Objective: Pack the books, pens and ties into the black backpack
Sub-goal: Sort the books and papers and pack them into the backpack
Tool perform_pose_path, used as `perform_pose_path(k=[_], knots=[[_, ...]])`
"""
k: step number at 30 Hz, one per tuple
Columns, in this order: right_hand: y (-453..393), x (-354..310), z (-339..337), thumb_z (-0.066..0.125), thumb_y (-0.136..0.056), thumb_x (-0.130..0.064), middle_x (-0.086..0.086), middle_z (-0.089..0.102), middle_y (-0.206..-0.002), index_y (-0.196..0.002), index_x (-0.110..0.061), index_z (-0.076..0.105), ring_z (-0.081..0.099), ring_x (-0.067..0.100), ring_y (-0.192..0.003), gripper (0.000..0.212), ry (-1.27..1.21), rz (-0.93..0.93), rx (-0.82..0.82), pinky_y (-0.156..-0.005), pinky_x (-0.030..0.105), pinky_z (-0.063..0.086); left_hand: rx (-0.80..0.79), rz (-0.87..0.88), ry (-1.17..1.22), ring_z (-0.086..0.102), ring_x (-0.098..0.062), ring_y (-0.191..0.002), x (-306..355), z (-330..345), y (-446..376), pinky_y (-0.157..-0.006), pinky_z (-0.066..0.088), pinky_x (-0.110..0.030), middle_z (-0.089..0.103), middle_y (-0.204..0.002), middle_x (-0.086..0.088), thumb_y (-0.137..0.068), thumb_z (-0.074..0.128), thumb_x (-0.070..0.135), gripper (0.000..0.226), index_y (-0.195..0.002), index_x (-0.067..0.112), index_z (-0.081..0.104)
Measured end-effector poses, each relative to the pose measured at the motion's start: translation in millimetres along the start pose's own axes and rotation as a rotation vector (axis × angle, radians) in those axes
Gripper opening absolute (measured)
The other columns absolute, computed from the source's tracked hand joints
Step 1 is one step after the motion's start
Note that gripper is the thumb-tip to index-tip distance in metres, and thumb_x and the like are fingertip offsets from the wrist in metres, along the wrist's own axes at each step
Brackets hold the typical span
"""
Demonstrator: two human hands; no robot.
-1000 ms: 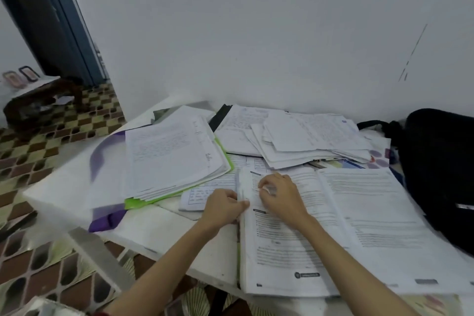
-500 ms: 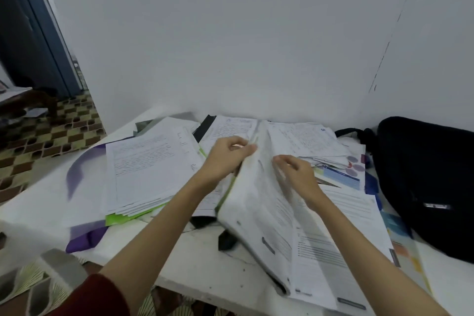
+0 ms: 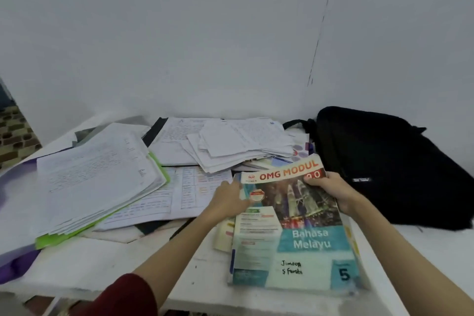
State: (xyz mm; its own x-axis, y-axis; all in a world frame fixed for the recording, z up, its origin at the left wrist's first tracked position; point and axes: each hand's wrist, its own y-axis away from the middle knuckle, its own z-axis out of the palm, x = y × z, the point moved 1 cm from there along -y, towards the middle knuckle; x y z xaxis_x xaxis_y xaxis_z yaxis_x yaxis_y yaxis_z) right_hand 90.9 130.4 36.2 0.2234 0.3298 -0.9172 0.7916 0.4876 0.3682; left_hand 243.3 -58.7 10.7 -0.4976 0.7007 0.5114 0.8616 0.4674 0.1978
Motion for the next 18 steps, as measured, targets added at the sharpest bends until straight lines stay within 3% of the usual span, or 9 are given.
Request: perform_pose_path(k=[2,5,7,11,15,18], knots=[[-7,15,-1,0.064,-0.088,-0.006,0.015,0.069,-0.094,-0.112,0.006,0.059,0.064,0.022,-0.075,0.028,0.108,-0.02,0.125,-0.065,0.033,0.051,0.076,-0.008,0.034,0.051,-0.029,-0.113,1,3,2,-0.087,0.043,-0.033,0.053,-0.123,-0.015,-0.09,0.059,0.037,0.055,-0.133,0.01,0.04],[-13,29,2,0.067,-0.086,-0.016,0.013,0.066,-0.111,-0.11,-0.004,0.058,0.062,0.027,-0.096,0.029,0.418,-0.094,0.252,-0.084,0.037,0.049,0.085,-0.016,0.058,0.062,-0.028,-0.096,2,6,-5,-0.066,0.043,-0.03,0.065,-0.1,-0.014,-0.089,0.059,0.04,0.029,-0.1,0.014,0.051],[-14,35,3,0.067,-0.085,-0.022,0.011,0.063,-0.116,-0.118,-0.006,0.055,0.058,0.029,-0.107,0.038,0.549,-0.15,0.305,-0.088,0.034,0.044,0.033,-0.07,0.143,0.063,-0.024,-0.085,3,5,-8,-0.059,0.041,-0.028,0.065,-0.09,-0.011,-0.087,0.061,0.044,0.031,-0.087,0.014,0.051],[-23,44,8,0.069,-0.083,-0.033,0.016,0.056,-0.125,-0.126,-0.003,0.046,0.051,0.033,-0.115,0.057,0.606,-0.144,0.381,-0.095,0.043,0.043,-0.023,-0.243,0.556,0.068,-0.024,-0.088,5,3,-9,-0.082,0.056,-0.039,0.069,-0.095,-0.01,-0.083,0.07,0.025,0.023,-0.088,0.011,0.053],[-33,49,11,0.07,-0.081,-0.04,0.017,0.055,-0.125,-0.122,-0.002,0.047,0.051,0.034,-0.114,0.06,0.546,-0.109,0.437,-0.094,0.044,0.044,-0.07,-0.196,0.859,0.066,-0.031,-0.092,29,-3,-8,-0.084,0.054,-0.045,0.065,-0.104,-0.015,-0.087,0.064,0.005,0.024,-0.102,0.01,0.046],[-30,39,8,0.072,-0.079,-0.04,0.017,0.058,-0.119,-0.119,-0.002,0.049,0.056,0.031,-0.106,0.06,0.467,-0.108,0.425,-0.09,0.045,0.047,-0.044,-0.141,0.975,0.064,-0.029,-0.09,45,-14,-4,-0.074,0.055,-0.043,0.062,-0.106,-0.014,-0.09,0.056,-0.001,0.019,-0.091,0.014,0.044]])
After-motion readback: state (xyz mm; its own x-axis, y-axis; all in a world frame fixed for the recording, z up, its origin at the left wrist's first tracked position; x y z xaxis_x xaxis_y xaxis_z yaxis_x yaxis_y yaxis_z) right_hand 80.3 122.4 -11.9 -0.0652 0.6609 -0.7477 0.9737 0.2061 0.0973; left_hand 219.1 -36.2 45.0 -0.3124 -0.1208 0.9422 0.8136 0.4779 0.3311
